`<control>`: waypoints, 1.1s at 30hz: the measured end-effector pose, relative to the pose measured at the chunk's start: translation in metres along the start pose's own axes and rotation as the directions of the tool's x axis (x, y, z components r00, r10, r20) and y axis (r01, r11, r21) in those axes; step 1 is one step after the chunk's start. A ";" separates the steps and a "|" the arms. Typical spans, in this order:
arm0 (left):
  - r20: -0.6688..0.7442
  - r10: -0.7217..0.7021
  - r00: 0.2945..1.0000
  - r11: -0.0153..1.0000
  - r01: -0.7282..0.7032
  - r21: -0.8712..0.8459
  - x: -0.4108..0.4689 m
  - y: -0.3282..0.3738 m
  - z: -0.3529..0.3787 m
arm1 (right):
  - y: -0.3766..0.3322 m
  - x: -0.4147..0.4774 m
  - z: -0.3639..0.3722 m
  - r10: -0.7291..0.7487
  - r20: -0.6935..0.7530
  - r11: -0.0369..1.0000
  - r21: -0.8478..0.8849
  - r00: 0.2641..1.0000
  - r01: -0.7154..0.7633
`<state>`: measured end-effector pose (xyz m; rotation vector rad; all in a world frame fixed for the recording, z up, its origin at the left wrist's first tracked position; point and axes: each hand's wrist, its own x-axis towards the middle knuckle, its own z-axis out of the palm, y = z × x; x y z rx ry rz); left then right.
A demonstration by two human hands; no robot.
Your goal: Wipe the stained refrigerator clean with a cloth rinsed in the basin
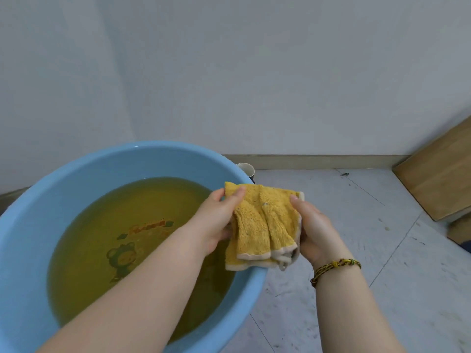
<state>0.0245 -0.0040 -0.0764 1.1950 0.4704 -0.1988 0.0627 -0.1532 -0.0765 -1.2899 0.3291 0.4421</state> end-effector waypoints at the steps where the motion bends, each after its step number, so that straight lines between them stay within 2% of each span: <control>1: 0.049 -0.010 0.999 0.998 0.007 0.065 -0.001 -0.002 0.001 | 0.003 0.002 -0.003 0.000 0.053 1.000 -0.010 0.999 0.001; 4: 0.068 0.014 0.998 0.977 -0.028 0.214 -0.003 -0.008 0.003 | 0.010 0.007 -0.007 -0.049 0.080 0.989 -0.136 0.996 0.060; 6: 0.055 0.061 0.997 0.976 -0.071 0.207 0.000 -0.008 0.000 | 0.010 0.009 -0.007 -0.142 0.025 0.977 -0.159 0.990 0.144; 9: 0.014 0.081 0.997 0.981 -0.083 0.175 0.006 -0.007 -0.012 | 0.014 0.011 -0.003 -0.243 0.013 0.965 -0.098 0.970 0.243; 12: 0.021 0.020 1.000 0.976 -0.024 0.215 0.009 -0.014 -0.019 | 0.022 0.011 -0.001 -0.170 0.024 0.974 -0.147 0.985 0.172; 14: 0.020 0.011 1.000 0.943 -0.018 0.333 0.007 -0.020 -0.017 | 0.024 0.011 -0.001 -0.138 0.010 0.961 -0.240 0.990 0.136; 17: -0.127 0.162 0.979 0.863 -0.078 0.499 0.007 -0.021 -0.012 | 0.018 0.009 0.001 -0.221 -0.049 0.897 -0.403 0.974 0.183; 19: -0.203 0.354 0.913 0.830 -0.207 0.517 0.006 -0.019 -0.010 | 0.010 0.008 0.007 -0.301 -0.033 0.866 -0.428 0.953 0.258; 21: -0.135 0.406 0.904 0.806 -0.284 0.519 0.005 -0.018 -0.004 | 0.006 0.006 0.017 -0.312 0.053 0.842 -0.447 0.949 0.302; 24: 0.004 0.340 0.941 0.795 -0.289 0.533 0.007 -0.028 0.008 | 0.017 0.006 0.029 -0.265 0.169 0.759 -0.571 0.949 0.313; 28: -0.031 0.414 0.910 0.756 -0.325 0.568 0.012 -0.041 0.018 | 0.028 0.011 0.026 -0.270 0.190 0.736 -0.591 0.944 0.330; 31: -0.031 0.394 0.919 0.757 -0.305 0.578 0.015 -0.041 0.015 | 0.028 0.011 0.026 -0.264 0.196 0.765 -0.554 0.944 0.329; 33: -0.031 0.349 0.937 0.776 -0.270 0.569 0.015 -0.031 0.009 | 0.025 0.012 0.028 -0.265 0.117 0.834 -0.470 0.957 0.288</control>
